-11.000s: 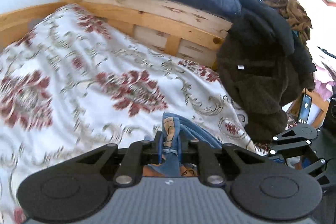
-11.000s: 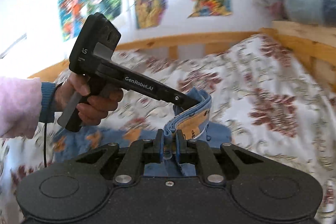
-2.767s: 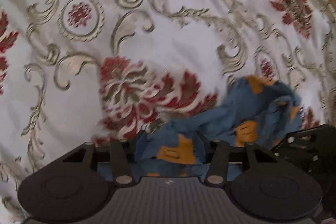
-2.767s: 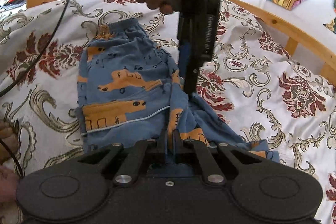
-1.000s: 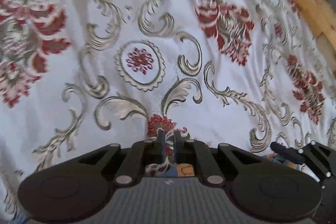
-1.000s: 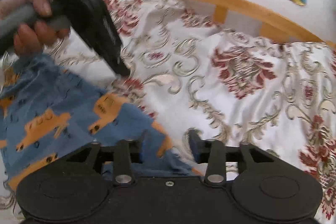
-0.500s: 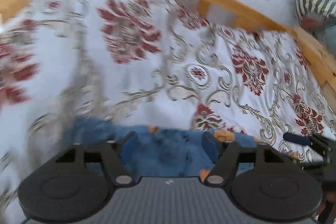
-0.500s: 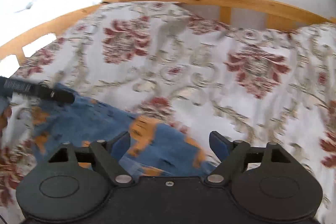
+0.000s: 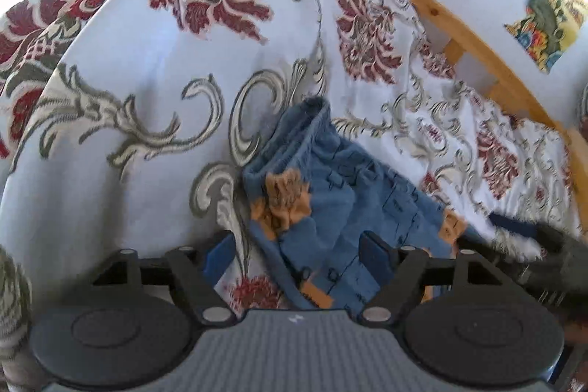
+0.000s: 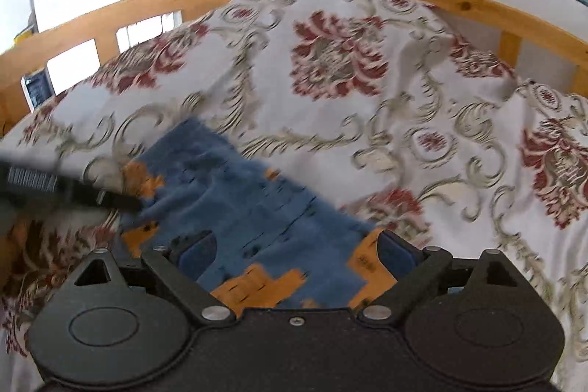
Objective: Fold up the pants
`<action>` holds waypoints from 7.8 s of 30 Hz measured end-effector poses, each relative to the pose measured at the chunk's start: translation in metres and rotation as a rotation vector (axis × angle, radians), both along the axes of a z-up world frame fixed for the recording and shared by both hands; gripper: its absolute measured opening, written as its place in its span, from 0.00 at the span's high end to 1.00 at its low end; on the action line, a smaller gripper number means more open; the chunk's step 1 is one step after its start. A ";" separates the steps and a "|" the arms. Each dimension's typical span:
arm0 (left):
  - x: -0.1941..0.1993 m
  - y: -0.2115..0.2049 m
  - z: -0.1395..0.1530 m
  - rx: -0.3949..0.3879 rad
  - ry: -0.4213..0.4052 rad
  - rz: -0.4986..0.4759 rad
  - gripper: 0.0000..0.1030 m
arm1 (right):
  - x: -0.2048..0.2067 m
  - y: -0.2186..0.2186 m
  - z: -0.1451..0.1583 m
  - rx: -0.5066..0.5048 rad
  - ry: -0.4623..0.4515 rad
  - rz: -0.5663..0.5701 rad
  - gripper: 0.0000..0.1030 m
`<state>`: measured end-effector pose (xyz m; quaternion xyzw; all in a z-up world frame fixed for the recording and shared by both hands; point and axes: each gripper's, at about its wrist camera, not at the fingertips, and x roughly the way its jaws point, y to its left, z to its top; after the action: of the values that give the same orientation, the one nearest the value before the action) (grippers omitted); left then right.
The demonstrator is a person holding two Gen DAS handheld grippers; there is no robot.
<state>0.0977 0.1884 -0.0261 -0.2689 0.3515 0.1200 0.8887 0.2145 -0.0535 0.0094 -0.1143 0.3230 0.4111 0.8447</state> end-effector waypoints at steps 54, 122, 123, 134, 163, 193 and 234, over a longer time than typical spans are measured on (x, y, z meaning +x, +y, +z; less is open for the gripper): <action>0.007 -0.010 0.013 0.174 -0.052 -0.023 0.85 | 0.081 0.073 0.026 0.164 0.450 0.004 0.39; 0.025 -0.322 0.019 0.426 -0.130 -0.820 0.85 | 0.035 -0.241 -0.005 0.332 0.536 -0.426 0.79; 0.026 -0.323 0.018 0.424 -0.128 -0.821 0.84 | 0.035 -0.242 -0.006 0.333 0.536 -0.432 0.79; 0.038 -0.338 0.009 0.427 -0.121 -0.823 0.83 | 0.041 -0.246 -0.013 0.318 0.515 -0.474 0.78; 0.038 -0.303 0.015 0.257 -0.066 -0.820 0.43 | 0.030 -0.272 -0.032 0.332 0.527 -0.613 0.44; 0.046 -0.165 0.008 0.168 0.089 -0.466 0.95 | -0.060 -0.224 -0.019 0.305 0.341 -0.744 0.72; 0.139 -0.213 0.009 0.381 -0.025 -0.792 0.71 | -0.113 -0.154 -0.002 0.007 -0.014 -0.478 0.78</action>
<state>0.2366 -0.0248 -0.0170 0.0539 0.3882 -0.1706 0.9040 0.1015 -0.2078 0.0072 -0.0345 0.3338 0.1997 0.9206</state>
